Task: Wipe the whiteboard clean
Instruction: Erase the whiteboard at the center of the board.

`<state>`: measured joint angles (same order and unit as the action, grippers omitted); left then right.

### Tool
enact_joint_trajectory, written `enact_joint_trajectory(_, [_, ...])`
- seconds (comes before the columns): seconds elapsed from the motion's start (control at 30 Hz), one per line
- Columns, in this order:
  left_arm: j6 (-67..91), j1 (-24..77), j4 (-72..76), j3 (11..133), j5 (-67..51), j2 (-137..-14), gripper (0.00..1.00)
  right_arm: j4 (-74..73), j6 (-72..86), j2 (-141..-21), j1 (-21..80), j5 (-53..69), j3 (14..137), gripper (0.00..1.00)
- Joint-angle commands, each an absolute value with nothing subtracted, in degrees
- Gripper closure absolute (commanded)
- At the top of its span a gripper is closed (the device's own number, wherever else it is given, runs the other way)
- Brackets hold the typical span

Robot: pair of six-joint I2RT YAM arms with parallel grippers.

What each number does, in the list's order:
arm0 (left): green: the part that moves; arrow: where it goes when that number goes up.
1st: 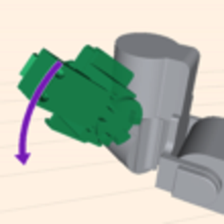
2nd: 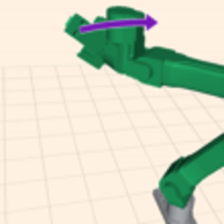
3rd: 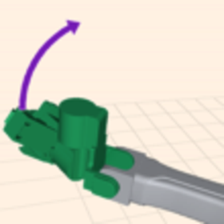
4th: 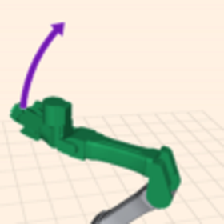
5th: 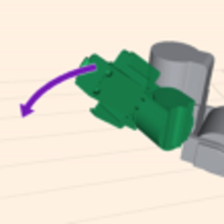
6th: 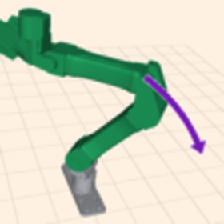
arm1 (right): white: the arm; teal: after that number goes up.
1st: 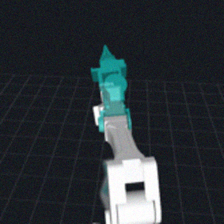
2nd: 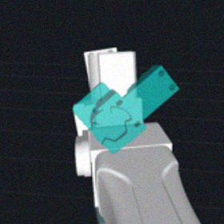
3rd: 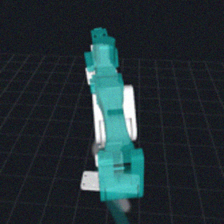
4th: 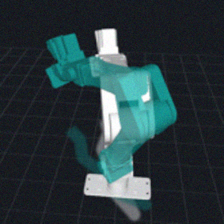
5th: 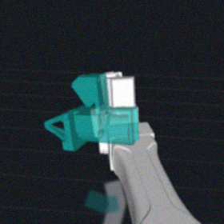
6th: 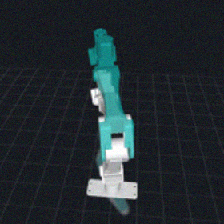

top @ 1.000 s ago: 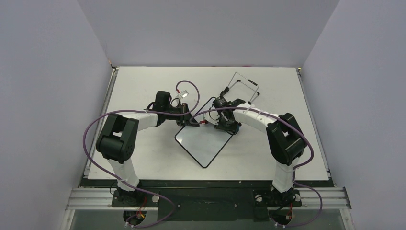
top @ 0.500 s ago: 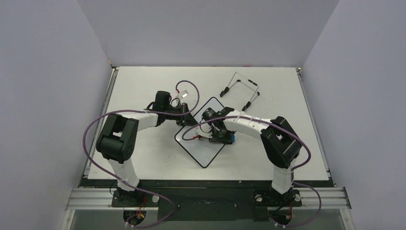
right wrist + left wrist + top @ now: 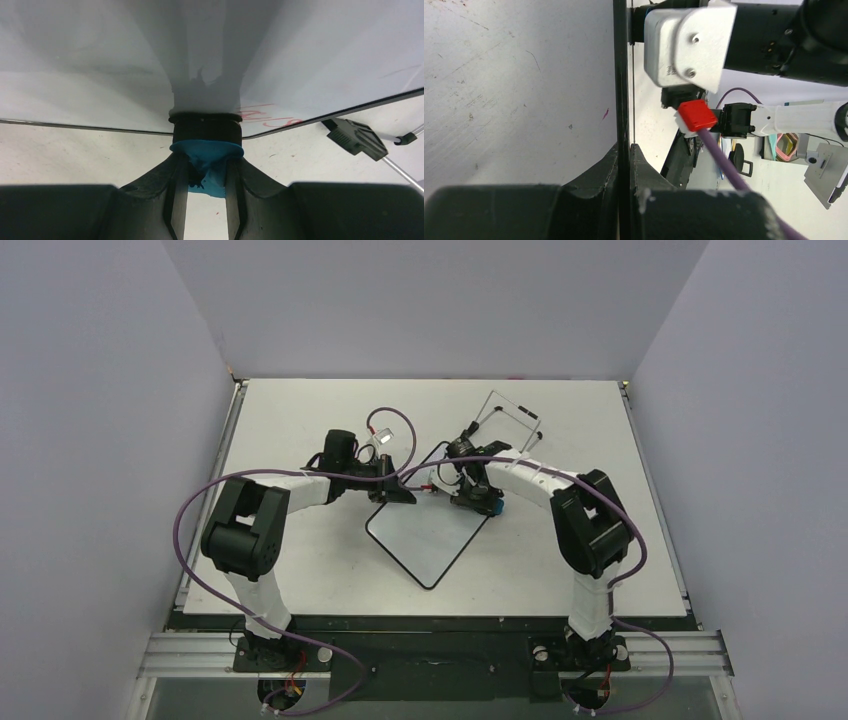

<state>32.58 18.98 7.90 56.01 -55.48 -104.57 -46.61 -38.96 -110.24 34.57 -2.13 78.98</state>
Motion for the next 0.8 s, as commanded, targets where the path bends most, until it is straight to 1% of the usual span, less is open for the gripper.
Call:
enact_joint_trajectory(0.0, [31.6,20.0,10.7,57.6,-59.5,-102.4,1.00,-44.3,-42.4,-110.4,36.8,-1.3,73.3,1.00])
enact_joint_trajectory(0.13, [31.6,20.0,10.6,57.9,-59.5,-102.7,1.00,-44.7,-42.9,-107.7,40.8,2.0,71.2,1.00])
enact_joint_trajectory(0.3, [31.5,20.0,10.2,58.0,-59.3,-102.5,1.00,-44.7,-39.0,-107.7,42.2,4.4,77.0,1.00])
enact_joint_trajectory(0.53, [31.2,20.0,9.7,57.9,-59.4,-102.3,1.00,-42.7,-34.3,-110.7,37.9,0.4,84.9,1.00])
enact_joint_trajectory(0.63, [31.2,20.0,9.7,58.0,-59.4,-102.3,1.00,-42.7,-34.5,-112.2,35.6,-2.5,85.0,1.00])
enact_joint_trajectory(0.77, [31.1,20.0,9.7,58.0,-59.5,-102.3,1.00,-42.6,-36.4,-113.1,33.7,-5.2,81.8,1.00])
